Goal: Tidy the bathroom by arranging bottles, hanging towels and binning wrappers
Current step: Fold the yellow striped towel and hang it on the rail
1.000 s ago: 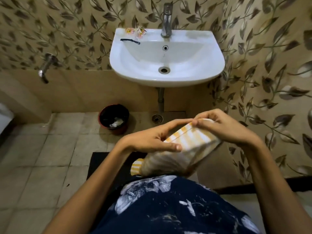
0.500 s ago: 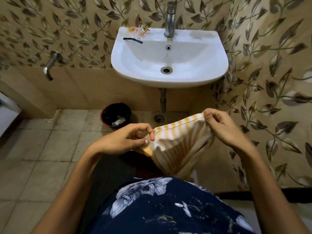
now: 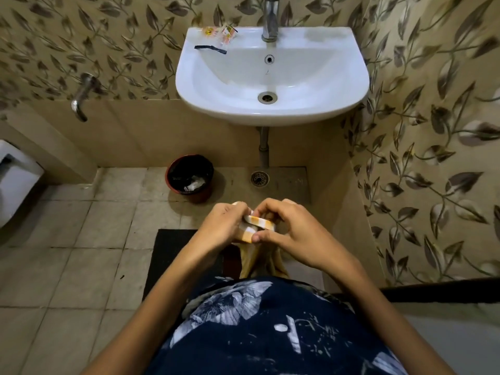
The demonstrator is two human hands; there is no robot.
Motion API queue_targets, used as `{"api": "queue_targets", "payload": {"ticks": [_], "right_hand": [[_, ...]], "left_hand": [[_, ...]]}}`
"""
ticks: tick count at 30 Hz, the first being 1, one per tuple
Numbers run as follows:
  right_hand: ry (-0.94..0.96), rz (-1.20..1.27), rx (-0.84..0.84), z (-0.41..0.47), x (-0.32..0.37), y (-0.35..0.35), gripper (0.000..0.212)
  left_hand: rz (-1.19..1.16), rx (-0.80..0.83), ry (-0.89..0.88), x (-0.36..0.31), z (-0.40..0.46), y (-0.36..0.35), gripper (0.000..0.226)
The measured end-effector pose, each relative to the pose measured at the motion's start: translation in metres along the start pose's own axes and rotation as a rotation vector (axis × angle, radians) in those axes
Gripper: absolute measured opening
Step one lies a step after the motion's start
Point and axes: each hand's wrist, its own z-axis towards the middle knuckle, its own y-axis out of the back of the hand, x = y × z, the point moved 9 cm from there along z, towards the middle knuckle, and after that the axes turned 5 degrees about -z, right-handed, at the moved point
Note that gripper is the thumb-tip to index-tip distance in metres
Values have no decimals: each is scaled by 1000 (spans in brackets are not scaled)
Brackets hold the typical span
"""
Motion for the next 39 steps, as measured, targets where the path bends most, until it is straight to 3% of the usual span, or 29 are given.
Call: {"api": "queue_targets", "payload": {"ticks": [3,6,11,14,19,22,25,29,32,35,39], "right_hand": [[45,-32,-81,-3,7,0,23],[37,-45,-166,-2,6,6,30],[-127,-65,-335,0,-9,13,29],[-287,-180,-245,-4,-25,4,16],[-389,-168,72,-10,-39,-30,35],[-345,-191,81,-10,-30,-37,33],[-225,-77,13,-8,-7,-34,32],[-87,215,23,-7,14,-43,20],[-1,255,8,-5,25,-47,19],[55,324,0,-2,35,-50,14],[112,305,-1,0,40,-55,8]], "left_hand": [[72,-148,-185,-15,-10,16,41],[140,-182,-411,-36,-35,14,44],[130,-372,-752,-70,-76,28,43],[61,-483,-839,-75,-89,42,43],[-37,-648,-879,-74,-95,71,41],[-73,-688,-844,-69,-89,88,41],[-89,-650,-680,-58,-67,102,37],[47,-458,-311,-21,-27,112,40],[111,-312,-219,-1,-22,99,40],[184,-114,-64,20,-24,64,60],[60,4,49,39,-21,44,42]]}}
